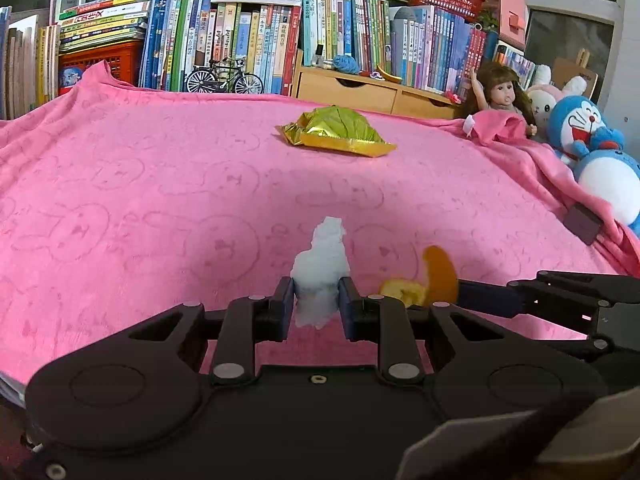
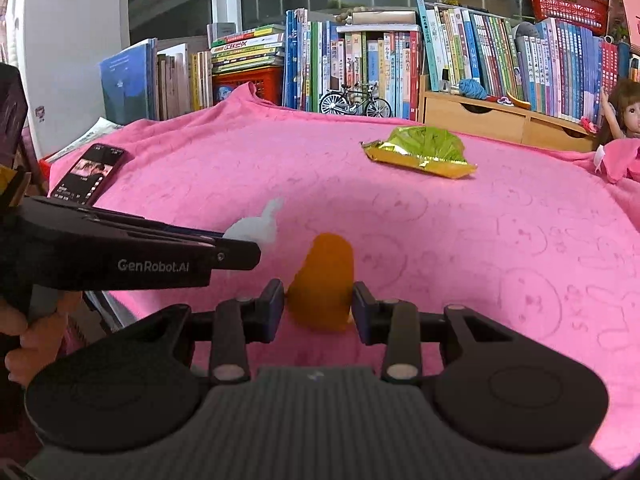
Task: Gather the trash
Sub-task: 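Lift the white tissue with the left tool while the right tool lifts the bread slice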
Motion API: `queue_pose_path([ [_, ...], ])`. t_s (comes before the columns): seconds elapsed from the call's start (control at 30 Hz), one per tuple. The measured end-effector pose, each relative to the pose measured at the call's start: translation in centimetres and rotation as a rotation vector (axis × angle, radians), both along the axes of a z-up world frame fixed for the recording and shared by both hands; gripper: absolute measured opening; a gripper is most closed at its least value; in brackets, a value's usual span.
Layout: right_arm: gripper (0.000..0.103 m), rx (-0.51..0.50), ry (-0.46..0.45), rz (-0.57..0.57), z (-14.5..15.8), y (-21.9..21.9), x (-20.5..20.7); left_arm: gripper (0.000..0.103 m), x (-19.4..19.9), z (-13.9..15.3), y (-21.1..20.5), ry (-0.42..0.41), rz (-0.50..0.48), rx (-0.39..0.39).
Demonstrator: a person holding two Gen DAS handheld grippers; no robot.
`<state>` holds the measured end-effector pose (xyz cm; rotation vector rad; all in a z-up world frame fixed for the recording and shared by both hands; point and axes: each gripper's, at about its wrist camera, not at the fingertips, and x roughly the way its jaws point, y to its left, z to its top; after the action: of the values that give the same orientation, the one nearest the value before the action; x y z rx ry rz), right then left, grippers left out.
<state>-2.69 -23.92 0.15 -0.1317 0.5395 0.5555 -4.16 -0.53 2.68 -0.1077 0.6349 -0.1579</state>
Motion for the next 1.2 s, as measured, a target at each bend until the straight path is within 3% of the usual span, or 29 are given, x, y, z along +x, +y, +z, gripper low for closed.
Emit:
queue_pose_path([
  [0.27, 0.041, -0.013, -0.020, -0.009, -0.5, -0.2, -1.5, 0.023, -1.4, -1.0, 0.3, 0.017, 0.015, 0.016],
  [0.5, 0.043, -0.028, -0.042, -0.069, -0.3, 0.2, 0.1, 0.023, -0.5, -0.9, 0.7, 0.002, 0.042, 0.033],
  [0.57, 0.057, -0.018, -0.046, -0.084, -0.2, 0.2, 0.5, 0.023, -0.1, -0.9, 0.9, 0.001, 0.050, 0.032],
  [0.63, 0.059, -0.003, -0.040, -0.087, -0.3, 0.1, 0.8, 0.023, 0.3, -0.9, 1.0, 0.000, 0.055, 0.032],
  [0.87, 0.082, 0.073, -0.006, -0.127, -1.4, -0.8, 1.9, 0.025, 1.5, -1.6, 1.4, 0.004, 0.064, 0.019],
  [1.03, 0.084, 0.081, -0.021, -0.155, -3.0, -0.8, 1.7, 0.042, 1.9, -2.2, 1.3, -0.010, 0.070, 0.024],
  [1.2, 0.083, 0.036, -0.117, -0.159, -4.1, 0.1, 0.3, 0.045, 2.3, -2.7, 0.7, -0.025, 0.068, 0.055],
])
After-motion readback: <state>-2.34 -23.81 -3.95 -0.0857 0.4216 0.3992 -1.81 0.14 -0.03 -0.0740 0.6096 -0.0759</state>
